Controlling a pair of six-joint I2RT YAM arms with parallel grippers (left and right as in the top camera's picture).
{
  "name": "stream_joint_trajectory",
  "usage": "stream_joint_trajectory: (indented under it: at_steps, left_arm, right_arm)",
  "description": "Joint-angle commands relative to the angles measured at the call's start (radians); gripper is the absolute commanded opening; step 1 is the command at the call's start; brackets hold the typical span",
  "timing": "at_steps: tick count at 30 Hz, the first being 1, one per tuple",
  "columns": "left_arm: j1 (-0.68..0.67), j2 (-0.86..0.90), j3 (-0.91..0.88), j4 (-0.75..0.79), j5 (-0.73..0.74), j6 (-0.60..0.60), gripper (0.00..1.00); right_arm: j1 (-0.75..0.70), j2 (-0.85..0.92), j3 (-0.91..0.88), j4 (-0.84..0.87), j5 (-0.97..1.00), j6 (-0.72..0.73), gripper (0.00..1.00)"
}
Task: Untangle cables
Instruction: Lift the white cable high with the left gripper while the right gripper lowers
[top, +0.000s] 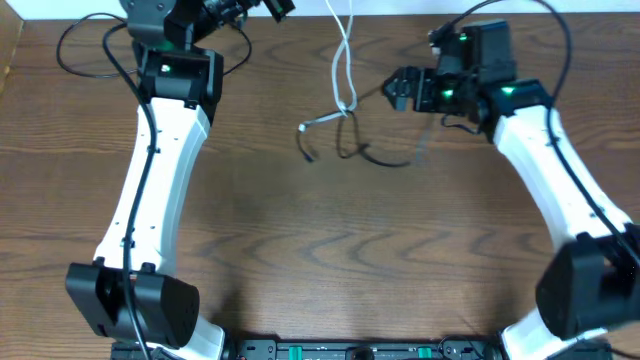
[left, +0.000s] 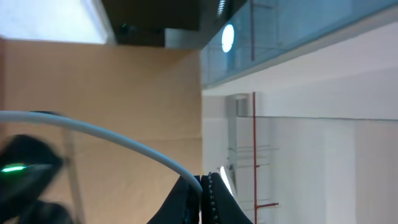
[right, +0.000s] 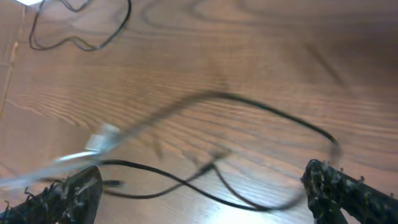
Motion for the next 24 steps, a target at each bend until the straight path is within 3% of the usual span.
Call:
stream_joint_trajectory:
  at_steps: [1,11,19,24]
  left_arm:
    - [0.005,-0.035,0.043,0.008,-0.045,-0.062,0.07]
    - [0.005,-0.036,0.043,-0.008,-0.042,-0.063,0.07]
    - [0.005,-0.036,0.043,-0.007,-0.04,-0.062,0.07]
    - [0.005,-0.036,0.043,-0.007,-0.037,-0.063,0.07]
  right_arm:
    - [0.048,0.079,0.006,0.043,-0.034,0.052,0.99]
    - [0.161,0.183,0.006,0.275,-0.098,0.186,0.99]
    - [0.178,0.192,0.006,0.228,0.379,0.179,0.99]
    - [0.162,0.217,0.006,0.217,0.42,0.077,0.99]
